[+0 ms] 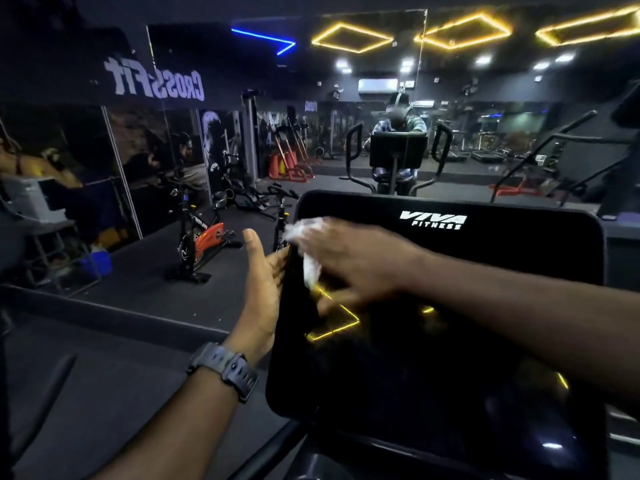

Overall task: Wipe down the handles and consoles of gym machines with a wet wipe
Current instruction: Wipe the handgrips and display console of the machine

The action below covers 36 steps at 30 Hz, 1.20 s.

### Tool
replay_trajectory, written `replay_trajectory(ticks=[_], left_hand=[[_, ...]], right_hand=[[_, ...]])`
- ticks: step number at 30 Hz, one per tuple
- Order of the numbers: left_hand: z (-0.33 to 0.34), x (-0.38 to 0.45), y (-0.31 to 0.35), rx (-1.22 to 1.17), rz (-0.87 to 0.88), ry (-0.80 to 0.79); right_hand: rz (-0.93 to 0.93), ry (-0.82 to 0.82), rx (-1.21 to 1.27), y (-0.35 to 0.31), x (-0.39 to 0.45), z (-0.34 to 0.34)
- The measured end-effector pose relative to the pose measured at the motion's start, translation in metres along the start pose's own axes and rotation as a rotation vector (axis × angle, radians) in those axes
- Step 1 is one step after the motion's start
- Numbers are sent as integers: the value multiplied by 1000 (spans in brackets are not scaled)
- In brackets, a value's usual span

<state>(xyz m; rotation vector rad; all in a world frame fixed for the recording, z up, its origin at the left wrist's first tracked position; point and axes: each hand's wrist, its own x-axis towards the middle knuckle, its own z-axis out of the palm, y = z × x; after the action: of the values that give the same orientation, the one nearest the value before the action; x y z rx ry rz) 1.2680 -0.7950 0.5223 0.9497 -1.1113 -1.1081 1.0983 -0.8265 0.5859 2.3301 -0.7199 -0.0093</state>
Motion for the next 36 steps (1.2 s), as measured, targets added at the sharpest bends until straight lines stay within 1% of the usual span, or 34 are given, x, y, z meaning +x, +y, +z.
replay_trajectory(ticks=[1,2,3,4,6,7,8,9,10,11,12,13,15,16,17,20,22,24,26,28,30,32,34,36], left_hand=[[0,2,0,1,-6,1],[3,2,0,-3,-13,14],[4,3,-2,-3,-12,25],[5,3,-2,-1,-1,26],[8,1,3,-42,-24,31],[7,0,4,-38,-47,22],[7,-2,7,-26,-56,22],[8,-4,9,-9,-48,32],[8,-6,10,8,-28,23],[8,-6,9,6,-31,19],[10,-7,7,-2,-39,36],[10,-7,6,2,-40,47],[15,-10,12,16,-24,59],[17,-10,16,16,-34,70],[19,-6,18,16,-40,73],[27,4,29,34,-2,64],[30,14,33,101,12,74],[31,21,34,122,27,98],[35,21,39,141,53,125],[45,17,49,160,78,154],[59,16,56,192,103,201],[76,20,61,197,101,275],[93,28,65,199,90,349],[102,39,65,227,72,457]], right_hand=[[145,8,2,17,4,-6],[214,0,-8,25,5,-9],[208,-12,7,21,4,-6],[116,-13,52,7,1,-2],[-152,-92,14,-29,-8,13],[-222,-89,-13,-30,-12,16],[-212,-36,-27,-21,-12,14],[-114,16,-30,-6,-8,10],[32,34,-15,9,-4,2],[181,18,7,22,0,-4],[263,-27,33,26,4,-7],[270,-62,53,23,9,-6],[166,-70,14,6,17,1],[147,-73,3,0,20,5],[178,-56,19,1,22,6],[367,86,95,18,26,-2],[473,122,160,28,19,-3],[543,131,218,36,-5,0],[621,187,228,45,-46,-3],[763,252,270,52,-83,-14],[894,265,280,61,-89,-19],[910,200,290,63,-61,-21],[805,152,315,55,-19,-18],[666,143,331,46,13,-14]])
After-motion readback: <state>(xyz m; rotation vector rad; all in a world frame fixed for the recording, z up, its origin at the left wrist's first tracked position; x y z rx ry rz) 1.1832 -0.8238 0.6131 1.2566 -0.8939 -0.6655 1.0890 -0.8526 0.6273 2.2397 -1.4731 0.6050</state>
